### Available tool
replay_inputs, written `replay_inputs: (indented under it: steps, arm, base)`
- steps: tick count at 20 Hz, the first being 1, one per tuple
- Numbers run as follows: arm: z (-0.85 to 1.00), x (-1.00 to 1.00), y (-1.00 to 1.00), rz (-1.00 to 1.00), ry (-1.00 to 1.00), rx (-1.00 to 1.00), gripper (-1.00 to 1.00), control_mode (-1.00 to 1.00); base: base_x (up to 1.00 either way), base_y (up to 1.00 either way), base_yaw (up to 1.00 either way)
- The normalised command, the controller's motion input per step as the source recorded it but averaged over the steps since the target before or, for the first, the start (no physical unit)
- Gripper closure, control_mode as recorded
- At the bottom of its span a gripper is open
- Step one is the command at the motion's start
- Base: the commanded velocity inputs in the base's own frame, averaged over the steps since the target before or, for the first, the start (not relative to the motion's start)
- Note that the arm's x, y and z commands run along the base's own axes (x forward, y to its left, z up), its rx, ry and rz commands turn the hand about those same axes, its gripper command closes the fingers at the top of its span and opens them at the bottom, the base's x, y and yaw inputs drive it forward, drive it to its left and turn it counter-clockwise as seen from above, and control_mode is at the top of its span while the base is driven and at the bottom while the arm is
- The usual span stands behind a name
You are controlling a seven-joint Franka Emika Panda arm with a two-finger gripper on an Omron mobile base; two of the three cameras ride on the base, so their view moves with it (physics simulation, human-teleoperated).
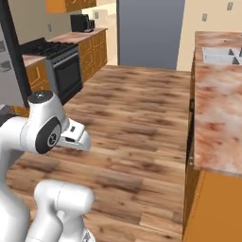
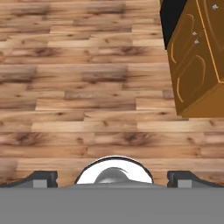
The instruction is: Retrieve the butter from the fridge and place it on a plate on the dining table. Then retrieve the butter knife by the fridge and place it near the plate.
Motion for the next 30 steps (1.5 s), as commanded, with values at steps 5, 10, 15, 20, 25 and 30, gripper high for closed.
replay_inputs:
  steps: [5, 10, 15, 20, 25, 30]
  arm:
    - [0.0, 0.0, 0.0, 0.0, 0.0, 0.0, -1.0, 1.0]
    - [0.0, 0.0, 0.0, 0.0, 0.0, 0.0, -1.0, 1.0]
    - [0.0, 0.0, 0.0, 0.0, 0.0, 0.0, -1.0, 1.0]
    - [0.0, 0.0, 0.0, 0.0, 0.0, 0.0, -1.0, 1.0]
    - [0.0, 0.0, 0.0, 0.0, 0.0, 0.0, -1.0, 1.0]
    - [0.0, 0.0, 0.0, 0.0, 0.0, 0.0, -1.0, 1.0]
  base:
    - [1.0, 0.48, -0.19]
    - [1.0, 0.57, -0.21]
    - [1.0, 0.49, -0.21]
    - [1.0, 0.38, -0.17]
    - [1.0, 0.12, -0.04]
    - [1.0, 0.0, 0.22]
